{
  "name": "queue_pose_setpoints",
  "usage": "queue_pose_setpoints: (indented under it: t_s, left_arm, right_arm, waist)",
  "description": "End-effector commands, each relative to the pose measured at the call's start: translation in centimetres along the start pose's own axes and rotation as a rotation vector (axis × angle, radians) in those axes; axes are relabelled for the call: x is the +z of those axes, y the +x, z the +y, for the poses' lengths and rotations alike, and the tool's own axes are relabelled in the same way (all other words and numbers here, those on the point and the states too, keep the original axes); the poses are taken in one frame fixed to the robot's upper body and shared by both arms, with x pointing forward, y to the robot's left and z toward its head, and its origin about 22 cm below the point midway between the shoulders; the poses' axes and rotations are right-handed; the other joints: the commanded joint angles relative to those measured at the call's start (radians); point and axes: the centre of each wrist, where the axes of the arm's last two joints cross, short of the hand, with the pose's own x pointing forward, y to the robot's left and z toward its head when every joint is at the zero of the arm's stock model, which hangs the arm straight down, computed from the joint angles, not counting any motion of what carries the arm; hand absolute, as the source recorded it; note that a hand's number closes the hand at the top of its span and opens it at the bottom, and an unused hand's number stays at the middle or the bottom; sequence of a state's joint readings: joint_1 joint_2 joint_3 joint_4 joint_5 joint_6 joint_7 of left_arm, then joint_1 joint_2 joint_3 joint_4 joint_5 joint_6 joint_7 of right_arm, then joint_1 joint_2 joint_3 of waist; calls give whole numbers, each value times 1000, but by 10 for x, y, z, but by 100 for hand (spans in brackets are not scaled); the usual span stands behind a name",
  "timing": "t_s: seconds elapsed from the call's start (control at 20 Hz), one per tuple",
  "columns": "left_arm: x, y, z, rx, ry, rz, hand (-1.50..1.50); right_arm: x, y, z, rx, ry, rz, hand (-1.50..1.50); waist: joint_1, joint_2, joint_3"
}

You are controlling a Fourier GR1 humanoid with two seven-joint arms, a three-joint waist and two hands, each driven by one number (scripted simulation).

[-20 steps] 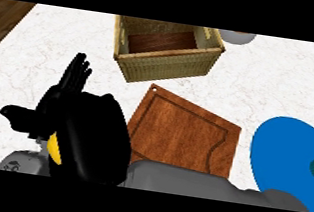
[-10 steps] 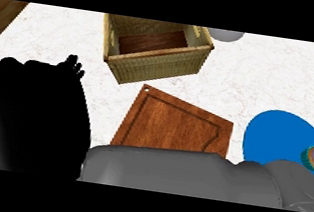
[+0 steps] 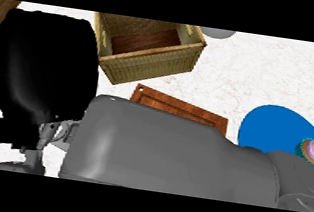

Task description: Pick the lemon from the cutting board and place it in the basket

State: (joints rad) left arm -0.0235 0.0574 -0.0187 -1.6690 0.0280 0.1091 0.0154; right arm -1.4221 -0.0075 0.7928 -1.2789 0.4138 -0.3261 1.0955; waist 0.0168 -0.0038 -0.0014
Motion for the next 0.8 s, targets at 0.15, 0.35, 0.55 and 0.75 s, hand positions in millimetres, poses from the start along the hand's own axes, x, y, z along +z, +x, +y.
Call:
queue_pose_setpoints:
  t_s: [0.15, 0.35, 0.55, 0.75]
  left_arm:
    - [-4, 2, -7, -3, 9, 16, 0]
    - [-2, 13, 0, 3, -7, 2, 0]
    - [8, 3, 10, 12, 10, -4, 0]
    - [3, 7, 0, 4, 6, 0, 0]
  right_arm:
    - [-36, -27, -5, 9, -15, 116, 150]
    - [-53, -64, -12, 17, -43, 158, 150]
    - [-52, -64, 1, 68, -24, 151, 150]
    - [-63, -101, 12, 95, 20, 161, 150]
  waist:
    - [-10, 5, 1]
    - [-7, 5, 1]
    - [-6, 3, 1]
    - [-5, 5, 1]
